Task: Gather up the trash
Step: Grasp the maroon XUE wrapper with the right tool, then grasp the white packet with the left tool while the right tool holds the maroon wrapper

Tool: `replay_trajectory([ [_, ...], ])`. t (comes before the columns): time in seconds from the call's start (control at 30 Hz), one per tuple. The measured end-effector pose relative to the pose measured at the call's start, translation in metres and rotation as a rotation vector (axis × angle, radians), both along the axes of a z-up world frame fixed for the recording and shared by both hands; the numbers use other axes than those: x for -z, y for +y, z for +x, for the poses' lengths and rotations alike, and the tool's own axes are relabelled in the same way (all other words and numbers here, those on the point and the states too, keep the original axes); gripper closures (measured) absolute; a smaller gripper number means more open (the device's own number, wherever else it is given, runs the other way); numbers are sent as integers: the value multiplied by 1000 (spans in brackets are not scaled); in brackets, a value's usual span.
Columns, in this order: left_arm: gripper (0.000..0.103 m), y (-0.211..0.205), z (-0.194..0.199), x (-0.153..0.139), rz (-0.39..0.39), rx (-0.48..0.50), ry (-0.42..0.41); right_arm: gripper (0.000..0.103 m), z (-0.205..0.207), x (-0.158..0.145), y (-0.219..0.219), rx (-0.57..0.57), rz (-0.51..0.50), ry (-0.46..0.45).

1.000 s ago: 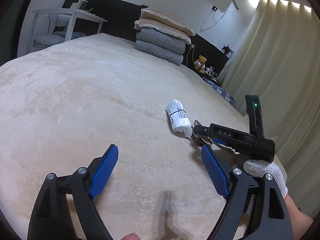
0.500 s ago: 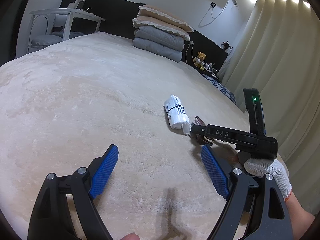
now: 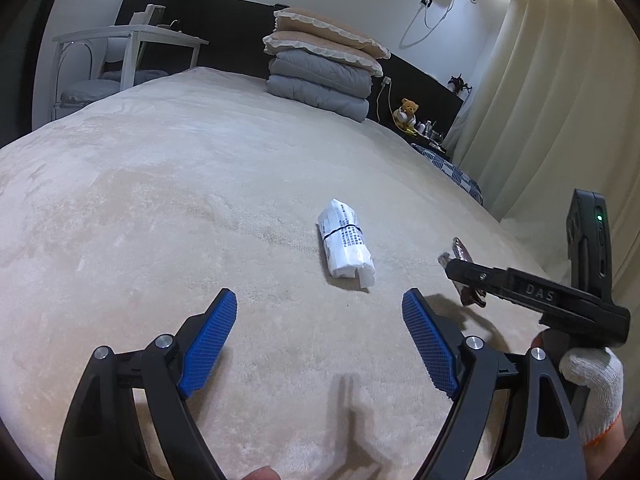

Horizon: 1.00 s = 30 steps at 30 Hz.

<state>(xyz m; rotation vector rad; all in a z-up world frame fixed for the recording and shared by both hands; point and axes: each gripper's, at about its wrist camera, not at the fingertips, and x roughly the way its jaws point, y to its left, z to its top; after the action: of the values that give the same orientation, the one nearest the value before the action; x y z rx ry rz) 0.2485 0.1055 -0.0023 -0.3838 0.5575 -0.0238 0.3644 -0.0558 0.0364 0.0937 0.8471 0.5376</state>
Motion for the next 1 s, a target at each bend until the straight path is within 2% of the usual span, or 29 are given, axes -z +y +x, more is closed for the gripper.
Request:
replay_trajectory([
  [0.3, 20, -20, 43, -2, 34, 31, 12, 45, -8, -4, -36, 2, 41, -27],
  [0.5, 21, -26, 64, 0, 49, 47, 31, 45, -6, 1, -45, -4, 27, -38],
  [0.63, 22, -31, 84, 6, 91, 37, 72, 45, -5, 1, -50, 0, 34, -35],
  [0.77, 22, -30, 102, 16, 87, 29, 118, 45, -5, 6, -53, -2, 26, -25],
  [0.8, 25, -30, 104, 18, 93, 26, 127, 45, -5, 7, -53, -2, 23, -23],
  [0.83, 32, -30, 108, 20, 94, 28, 141, 45, -5, 8, -55, -1, 23, -21],
  [0.9, 36, -29, 114, 23, 72, 31, 162, 45, -3, 9, -56, 1, 25, -16],
  [1.0, 48, -28, 118, 28, 62, 21, 186, 45, -3, 10, -56, -6, 28, -16],
])
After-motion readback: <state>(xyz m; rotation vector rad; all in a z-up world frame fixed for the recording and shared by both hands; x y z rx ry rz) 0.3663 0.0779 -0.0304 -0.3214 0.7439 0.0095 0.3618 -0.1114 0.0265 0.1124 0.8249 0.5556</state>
